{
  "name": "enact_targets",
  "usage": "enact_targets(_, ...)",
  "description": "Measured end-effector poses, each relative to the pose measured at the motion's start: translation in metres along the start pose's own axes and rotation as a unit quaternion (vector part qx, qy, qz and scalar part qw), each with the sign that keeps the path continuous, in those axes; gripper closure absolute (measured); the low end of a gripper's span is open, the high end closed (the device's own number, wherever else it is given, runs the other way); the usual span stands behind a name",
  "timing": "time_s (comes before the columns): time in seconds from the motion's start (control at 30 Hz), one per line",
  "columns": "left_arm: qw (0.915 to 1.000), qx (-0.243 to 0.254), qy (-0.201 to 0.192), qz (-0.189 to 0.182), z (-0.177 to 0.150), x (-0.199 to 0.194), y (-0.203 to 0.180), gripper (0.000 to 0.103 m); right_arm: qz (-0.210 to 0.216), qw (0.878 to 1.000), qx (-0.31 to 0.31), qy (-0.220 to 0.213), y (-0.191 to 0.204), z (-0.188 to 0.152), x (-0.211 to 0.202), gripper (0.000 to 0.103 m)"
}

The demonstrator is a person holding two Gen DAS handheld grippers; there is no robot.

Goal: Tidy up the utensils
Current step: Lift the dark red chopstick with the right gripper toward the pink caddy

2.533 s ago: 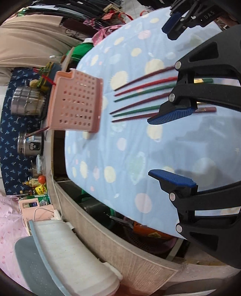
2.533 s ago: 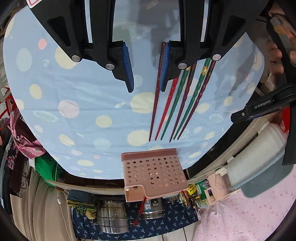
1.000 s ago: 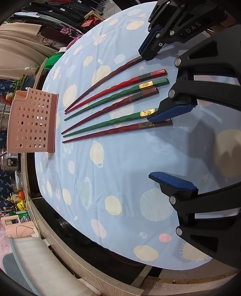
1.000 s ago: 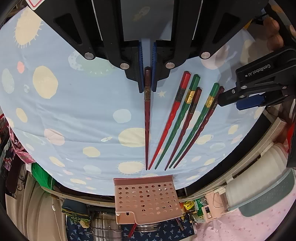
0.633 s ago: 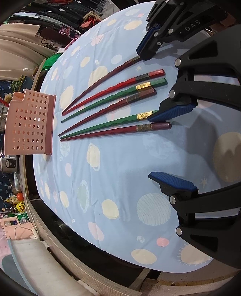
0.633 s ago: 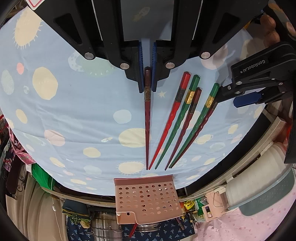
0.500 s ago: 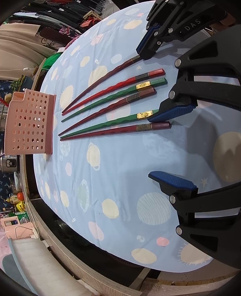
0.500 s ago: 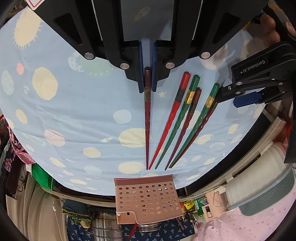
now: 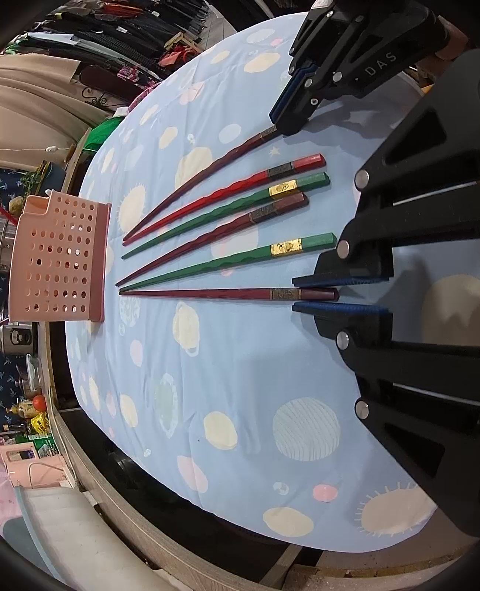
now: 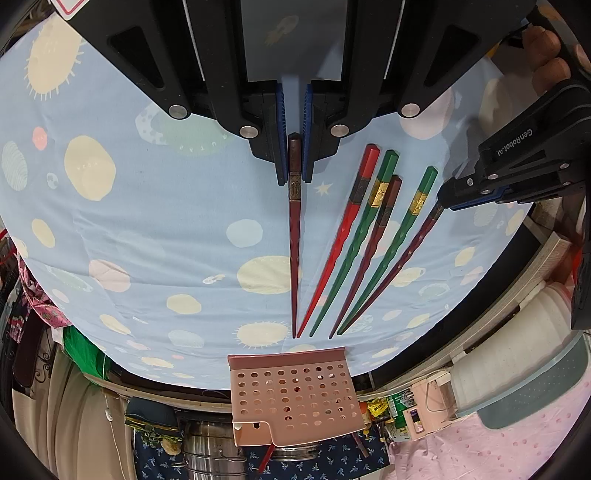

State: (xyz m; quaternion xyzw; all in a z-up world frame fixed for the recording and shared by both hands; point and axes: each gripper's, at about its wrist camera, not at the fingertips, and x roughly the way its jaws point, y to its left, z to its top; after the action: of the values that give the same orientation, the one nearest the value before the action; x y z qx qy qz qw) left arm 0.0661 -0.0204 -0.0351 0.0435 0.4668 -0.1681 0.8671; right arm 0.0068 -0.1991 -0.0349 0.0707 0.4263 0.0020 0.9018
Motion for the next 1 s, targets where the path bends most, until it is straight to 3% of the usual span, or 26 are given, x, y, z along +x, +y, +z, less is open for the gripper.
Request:
enact_targets(0.43, 0.9997, -0.016, -0.015, -0.009, 0.010, -0.016, 0.003, 0.096, 0.018, 0.999, 0.024, -0.013, -0.007, 0.007, -0.016, 0.096)
enact_targets(1.0, 0.9965, -0.048, -0.063, -0.028, 0.062, -0.068, 0.018, 0.096, 0.023, 0.993, 0.044, -0.106, -0.028, 0.060, -0.073, 0.096)
